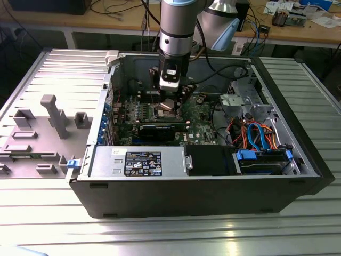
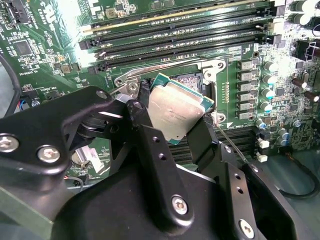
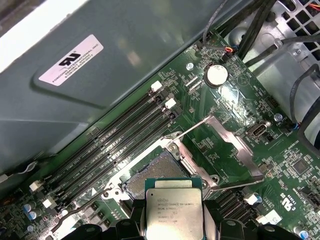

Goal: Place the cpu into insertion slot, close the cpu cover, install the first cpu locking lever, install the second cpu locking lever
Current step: 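Place the cpu into insertion slot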

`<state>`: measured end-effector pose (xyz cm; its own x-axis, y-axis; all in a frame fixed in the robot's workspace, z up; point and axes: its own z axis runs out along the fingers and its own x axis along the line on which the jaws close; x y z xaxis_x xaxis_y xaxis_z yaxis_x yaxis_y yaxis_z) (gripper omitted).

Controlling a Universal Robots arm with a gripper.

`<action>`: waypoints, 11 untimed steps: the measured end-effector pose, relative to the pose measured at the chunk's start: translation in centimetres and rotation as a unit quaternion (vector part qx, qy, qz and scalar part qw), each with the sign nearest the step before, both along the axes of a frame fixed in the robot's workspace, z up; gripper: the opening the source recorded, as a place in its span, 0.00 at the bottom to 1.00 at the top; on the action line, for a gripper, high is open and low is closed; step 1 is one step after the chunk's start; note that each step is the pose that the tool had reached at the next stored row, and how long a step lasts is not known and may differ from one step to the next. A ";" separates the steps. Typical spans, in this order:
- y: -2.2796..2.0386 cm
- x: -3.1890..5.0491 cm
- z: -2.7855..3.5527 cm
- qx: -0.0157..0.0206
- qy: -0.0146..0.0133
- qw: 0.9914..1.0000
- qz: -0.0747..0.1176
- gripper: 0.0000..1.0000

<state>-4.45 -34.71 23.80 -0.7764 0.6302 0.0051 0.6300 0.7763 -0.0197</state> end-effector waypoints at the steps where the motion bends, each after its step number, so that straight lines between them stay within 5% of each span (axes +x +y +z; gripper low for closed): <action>1: 0.00 0.00 0.00 0.000 0.000 1.000 -0.001 0.55; 11: 0.00 0.00 0.00 0.000 0.000 1.000 -0.006 0.55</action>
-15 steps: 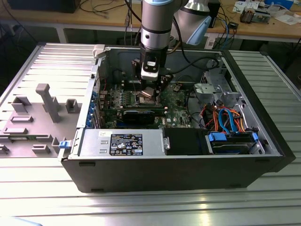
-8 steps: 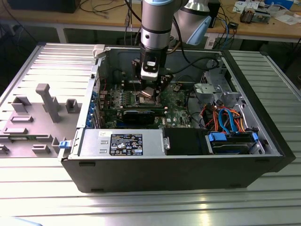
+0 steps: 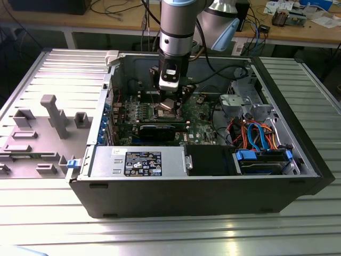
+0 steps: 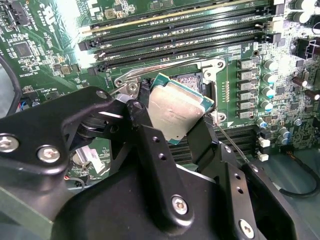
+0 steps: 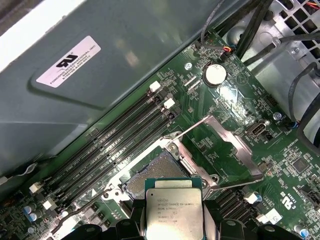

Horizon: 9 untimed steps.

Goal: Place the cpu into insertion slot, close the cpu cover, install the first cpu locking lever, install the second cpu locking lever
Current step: 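Place the cpu into insertion slot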

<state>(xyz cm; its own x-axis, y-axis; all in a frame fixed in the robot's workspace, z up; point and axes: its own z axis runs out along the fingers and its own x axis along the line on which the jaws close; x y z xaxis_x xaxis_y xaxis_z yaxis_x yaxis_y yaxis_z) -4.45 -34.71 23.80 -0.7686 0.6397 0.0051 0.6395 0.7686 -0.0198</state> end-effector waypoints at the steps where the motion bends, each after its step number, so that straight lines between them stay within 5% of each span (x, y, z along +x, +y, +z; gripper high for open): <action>1: 0.00 0.00 0.00 0.000 0.000 1.000 0.000 0.55; 9: 0.00 0.00 0.00 0.000 0.000 1.000 -0.008 0.55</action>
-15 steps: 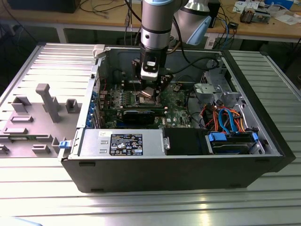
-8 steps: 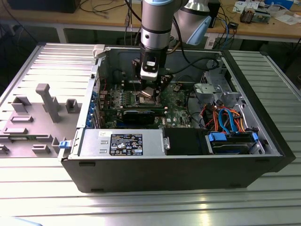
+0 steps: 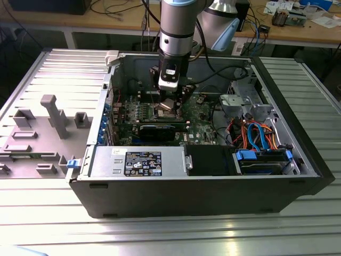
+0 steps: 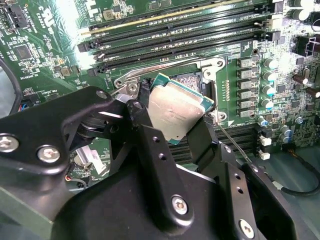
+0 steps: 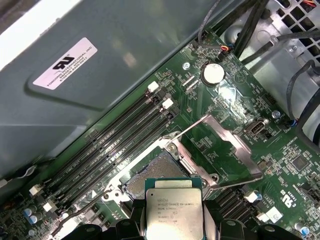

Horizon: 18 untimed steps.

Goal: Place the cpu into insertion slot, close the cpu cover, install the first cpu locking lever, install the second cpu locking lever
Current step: 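Place the cpu into insertion slot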

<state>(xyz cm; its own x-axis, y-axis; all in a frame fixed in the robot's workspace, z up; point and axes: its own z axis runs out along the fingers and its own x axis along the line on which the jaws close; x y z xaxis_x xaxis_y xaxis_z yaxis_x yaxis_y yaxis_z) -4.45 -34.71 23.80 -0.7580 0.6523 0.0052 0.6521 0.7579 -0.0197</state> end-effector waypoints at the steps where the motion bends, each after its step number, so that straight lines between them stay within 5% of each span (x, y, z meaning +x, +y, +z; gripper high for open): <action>1: 0.00 0.00 0.00 0.000 0.000 1.000 -0.001 0.55; 18: 0.00 0.00 0.00 0.000 0.000 1.000 -0.009 0.55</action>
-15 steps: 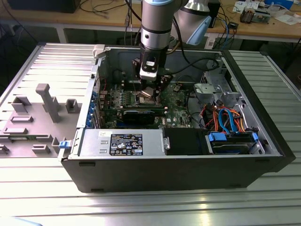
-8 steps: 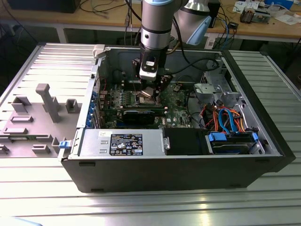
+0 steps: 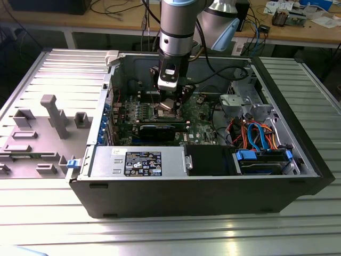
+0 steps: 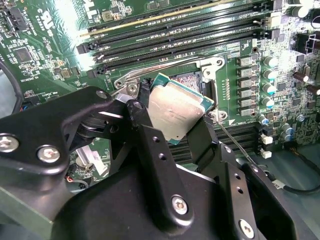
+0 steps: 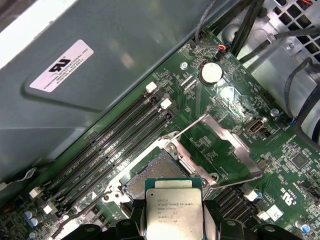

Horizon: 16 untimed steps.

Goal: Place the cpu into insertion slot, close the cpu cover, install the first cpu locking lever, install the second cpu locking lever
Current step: 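Place the cpu into insertion slot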

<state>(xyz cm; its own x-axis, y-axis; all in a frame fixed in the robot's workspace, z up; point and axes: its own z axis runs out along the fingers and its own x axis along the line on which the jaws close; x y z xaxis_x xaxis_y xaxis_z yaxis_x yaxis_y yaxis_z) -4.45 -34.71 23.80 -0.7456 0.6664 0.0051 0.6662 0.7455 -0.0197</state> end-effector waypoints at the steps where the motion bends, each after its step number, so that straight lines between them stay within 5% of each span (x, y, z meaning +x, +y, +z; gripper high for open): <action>1: 0.00 0.00 0.00 0.000 0.000 1.000 -0.001 0.55; 16: 0.00 0.00 0.00 0.000 0.000 1.000 -0.009 0.55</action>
<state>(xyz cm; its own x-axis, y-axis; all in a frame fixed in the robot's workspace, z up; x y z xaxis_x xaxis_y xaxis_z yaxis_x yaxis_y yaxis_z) -4.45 -34.71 23.80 -0.7332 0.6800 0.0051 0.6798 0.7331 -0.0197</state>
